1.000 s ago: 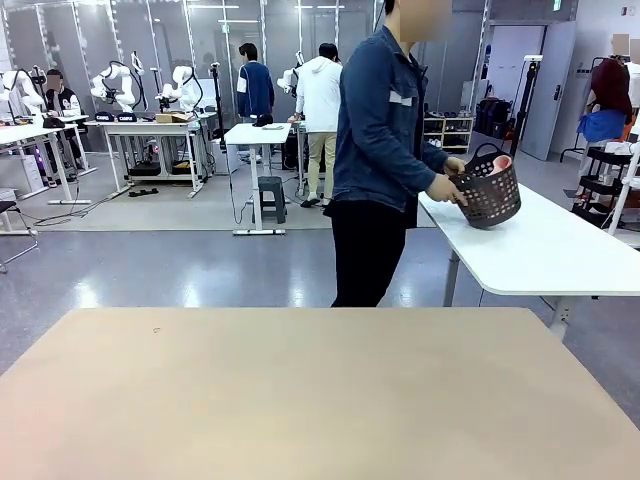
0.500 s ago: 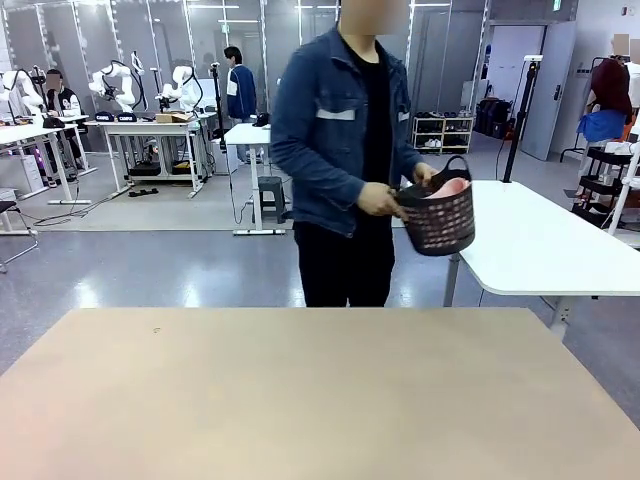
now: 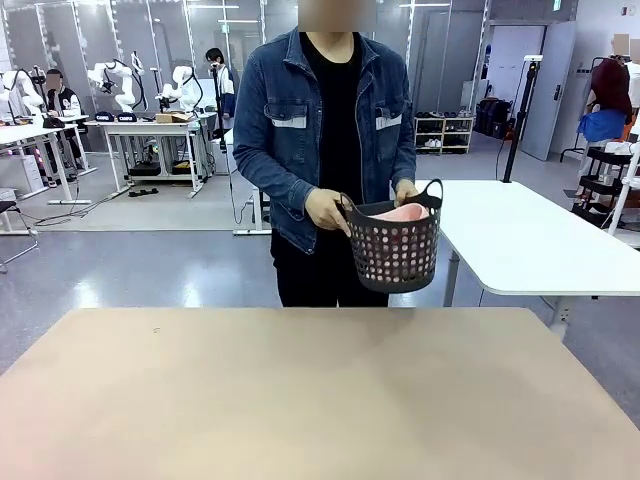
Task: Fold the towel.
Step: Grab the top end of the 100 cm Hotel Towel extended by the human.
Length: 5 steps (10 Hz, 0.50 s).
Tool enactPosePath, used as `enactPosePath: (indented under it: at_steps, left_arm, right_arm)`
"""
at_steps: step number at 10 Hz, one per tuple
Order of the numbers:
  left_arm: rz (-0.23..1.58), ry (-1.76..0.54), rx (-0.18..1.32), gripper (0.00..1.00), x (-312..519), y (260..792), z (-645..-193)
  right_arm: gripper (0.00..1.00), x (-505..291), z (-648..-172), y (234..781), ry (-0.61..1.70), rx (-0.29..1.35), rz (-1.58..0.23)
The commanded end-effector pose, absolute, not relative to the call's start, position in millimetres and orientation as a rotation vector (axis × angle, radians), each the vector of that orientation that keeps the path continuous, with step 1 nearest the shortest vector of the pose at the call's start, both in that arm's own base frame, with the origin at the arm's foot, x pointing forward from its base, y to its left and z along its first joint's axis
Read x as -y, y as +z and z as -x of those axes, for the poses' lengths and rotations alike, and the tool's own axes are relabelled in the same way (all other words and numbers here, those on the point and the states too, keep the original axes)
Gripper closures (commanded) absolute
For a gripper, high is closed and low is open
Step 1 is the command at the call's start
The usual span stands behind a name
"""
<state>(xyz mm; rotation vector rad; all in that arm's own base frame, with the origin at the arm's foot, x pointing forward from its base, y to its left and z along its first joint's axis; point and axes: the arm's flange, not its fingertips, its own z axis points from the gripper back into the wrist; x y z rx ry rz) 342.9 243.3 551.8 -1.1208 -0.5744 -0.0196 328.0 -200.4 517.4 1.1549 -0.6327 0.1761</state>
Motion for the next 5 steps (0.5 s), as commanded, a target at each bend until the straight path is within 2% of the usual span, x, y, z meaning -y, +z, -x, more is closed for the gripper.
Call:
enactPosePath:
  at_steps: [1,5]
  left_arm:
    - [1.139,-0.032,0.582,0.0,-243.7,552.4,-343.4]
    - [1.139,-0.032,0.582,0.0,-243.7,552.4,-343.4]
  right_arm:
    - [0.0,201.4,-329.3,517.8,0.194,0.65,-1.161]
    - [0.0,201.4,-329.3,517.8,0.194,0.65,-1.161]
